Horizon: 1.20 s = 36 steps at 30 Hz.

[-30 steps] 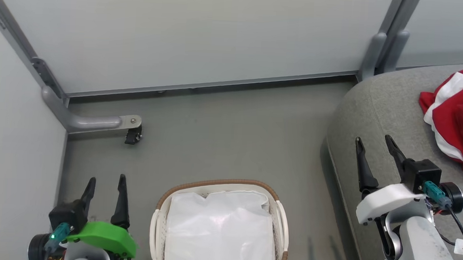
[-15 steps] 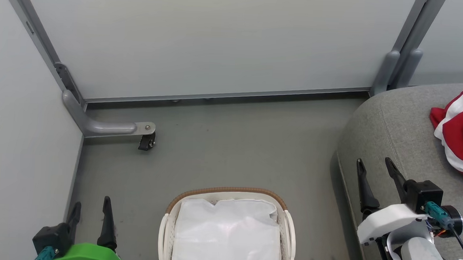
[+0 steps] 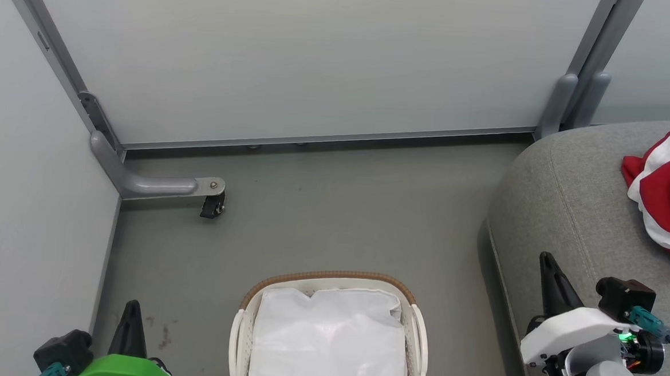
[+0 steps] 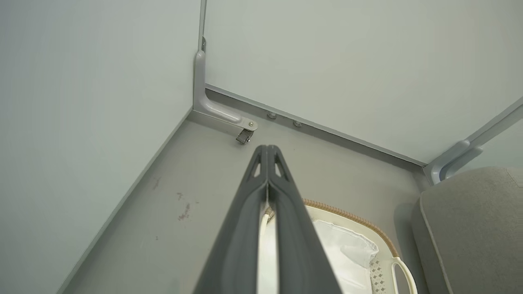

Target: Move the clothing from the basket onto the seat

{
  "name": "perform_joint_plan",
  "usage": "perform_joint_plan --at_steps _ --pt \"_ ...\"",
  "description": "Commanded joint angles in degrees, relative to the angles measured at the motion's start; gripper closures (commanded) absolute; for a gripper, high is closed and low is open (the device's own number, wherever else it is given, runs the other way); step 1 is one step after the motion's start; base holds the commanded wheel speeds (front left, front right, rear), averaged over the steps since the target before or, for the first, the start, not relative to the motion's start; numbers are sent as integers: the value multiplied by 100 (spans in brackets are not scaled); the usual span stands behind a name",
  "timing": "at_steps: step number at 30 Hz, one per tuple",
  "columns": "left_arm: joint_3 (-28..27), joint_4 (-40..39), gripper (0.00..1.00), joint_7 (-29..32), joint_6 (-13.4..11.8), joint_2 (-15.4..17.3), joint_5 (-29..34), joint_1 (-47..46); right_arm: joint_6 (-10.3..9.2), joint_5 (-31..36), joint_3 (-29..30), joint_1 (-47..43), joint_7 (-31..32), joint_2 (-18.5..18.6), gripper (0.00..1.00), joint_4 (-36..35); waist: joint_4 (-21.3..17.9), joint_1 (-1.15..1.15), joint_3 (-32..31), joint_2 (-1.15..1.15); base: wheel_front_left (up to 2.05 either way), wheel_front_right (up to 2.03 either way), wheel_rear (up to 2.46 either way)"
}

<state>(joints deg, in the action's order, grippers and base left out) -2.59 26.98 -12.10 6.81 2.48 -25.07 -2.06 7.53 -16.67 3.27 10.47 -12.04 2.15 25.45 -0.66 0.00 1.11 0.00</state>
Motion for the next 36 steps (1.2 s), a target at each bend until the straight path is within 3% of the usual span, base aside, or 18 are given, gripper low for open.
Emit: perform_joint_plan --at_steps 1,4,5,8,36 --pt "-36 -143 100 58 11 24 -255 -111 -1 -302 22 47 61 33 100 -149 1 0 -1 0 0 0 0" --pt "-44 -202 100 126 14 25 -529 -118 -1 -612 22 16 123 35 100 -206 3 0 -3 0 0 0 0" --pt "-61 -290 100 242 18 27 -969 -137 -1 -1104 33 -27 235 39 100 -288 6 0 -7 0 0 0 0" --pt "-79 -356 100 340 23 29 -1329 -158 -1 -1507 48 -56 331 43 100 -348 8 0 -11 0 0 0 0" --pt "-201 -717 100 905 42 40 -3330 -278 -3 -3755 153 -198 896 61 100 -658 24 0 -33 0 0 0 0"
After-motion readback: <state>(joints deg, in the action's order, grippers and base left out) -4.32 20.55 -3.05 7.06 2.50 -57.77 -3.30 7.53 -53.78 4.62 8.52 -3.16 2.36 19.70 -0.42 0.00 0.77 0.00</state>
